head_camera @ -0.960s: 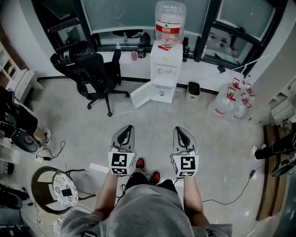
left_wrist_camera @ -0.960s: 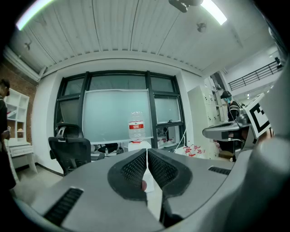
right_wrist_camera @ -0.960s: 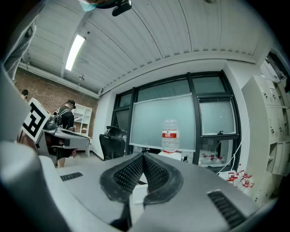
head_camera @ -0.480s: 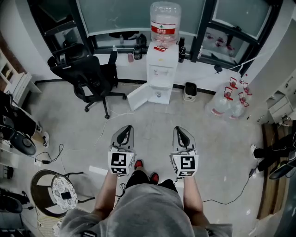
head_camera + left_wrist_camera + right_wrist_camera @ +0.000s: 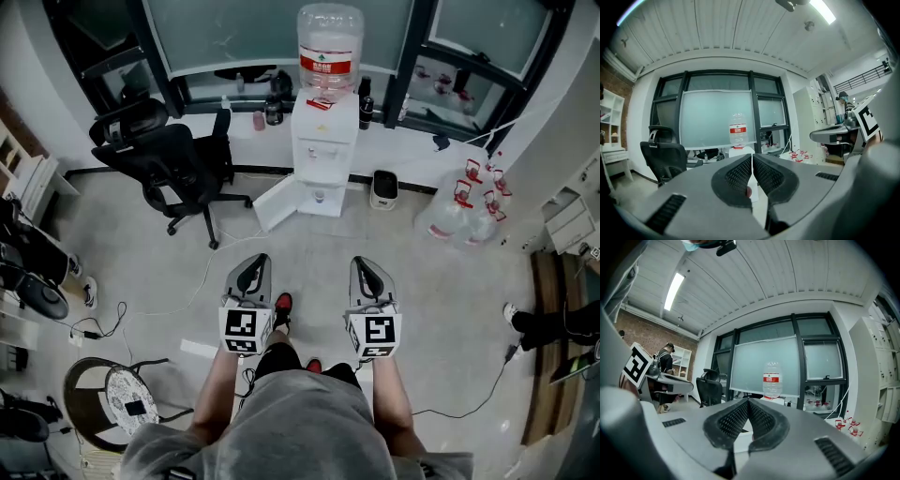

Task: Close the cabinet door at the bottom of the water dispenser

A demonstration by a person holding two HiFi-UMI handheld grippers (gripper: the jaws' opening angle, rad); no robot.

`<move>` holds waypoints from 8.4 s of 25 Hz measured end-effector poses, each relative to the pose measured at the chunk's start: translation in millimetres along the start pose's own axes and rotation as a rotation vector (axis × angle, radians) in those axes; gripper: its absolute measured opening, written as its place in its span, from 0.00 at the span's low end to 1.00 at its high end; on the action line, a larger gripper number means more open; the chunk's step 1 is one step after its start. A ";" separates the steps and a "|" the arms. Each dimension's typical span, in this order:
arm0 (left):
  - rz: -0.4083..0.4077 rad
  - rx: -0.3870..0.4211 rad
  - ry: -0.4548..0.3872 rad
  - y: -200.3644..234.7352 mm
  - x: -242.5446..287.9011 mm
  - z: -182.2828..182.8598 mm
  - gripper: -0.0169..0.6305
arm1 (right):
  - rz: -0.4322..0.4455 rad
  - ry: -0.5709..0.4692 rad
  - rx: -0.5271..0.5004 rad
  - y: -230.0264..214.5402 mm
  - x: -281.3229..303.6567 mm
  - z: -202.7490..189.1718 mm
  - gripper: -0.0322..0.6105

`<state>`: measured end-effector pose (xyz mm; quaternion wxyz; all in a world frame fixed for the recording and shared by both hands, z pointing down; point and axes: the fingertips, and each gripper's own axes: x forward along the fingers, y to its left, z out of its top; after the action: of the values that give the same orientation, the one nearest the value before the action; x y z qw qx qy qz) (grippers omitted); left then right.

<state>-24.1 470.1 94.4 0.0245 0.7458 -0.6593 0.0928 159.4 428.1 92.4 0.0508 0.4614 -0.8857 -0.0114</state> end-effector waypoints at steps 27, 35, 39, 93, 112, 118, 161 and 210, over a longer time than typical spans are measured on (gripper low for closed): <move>-0.067 -0.035 0.084 200.9 283.8 0.1 0.07 | -0.049 0.092 0.035 -34.4 335.5 -1.3 0.08; -0.063 -0.059 0.130 246.8 330.9 -28.3 0.07 | -0.030 0.142 0.059 -24.1 410.1 -20.5 0.08; -0.045 -0.071 0.158 269.2 348.6 -49.0 0.07 | 0.010 0.175 0.064 -11.5 442.5 -36.7 0.08; 0.125 -0.233 0.406 317.3 464.7 -579.4 0.07 | 0.433 0.470 0.036 120.6 612.7 -549.6 0.08; 0.036 -0.160 0.496 318.4 507.9 -621.3 0.42 | 0.372 0.508 0.057 95.6 614.3 -564.2 0.08; 0.032 -0.117 0.510 317.4 506.7 -621.7 0.34 | 0.359 0.506 0.055 90.7 613.2 -561.6 0.08; -0.122 -0.138 0.549 168.2 464.6 -614.8 0.29 | 0.157 0.515 0.119 5.8 489.4 -569.2 0.08; -0.386 -0.015 0.512 -38.8 589.1 -568.6 0.19 | -0.191 0.462 0.272 -185.0 407.2 -603.6 0.08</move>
<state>20.7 -11.1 756.4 0.2124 0.8092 -0.4787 0.2663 139.4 4.8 712.7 0.1875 0.5356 -0.7967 0.2080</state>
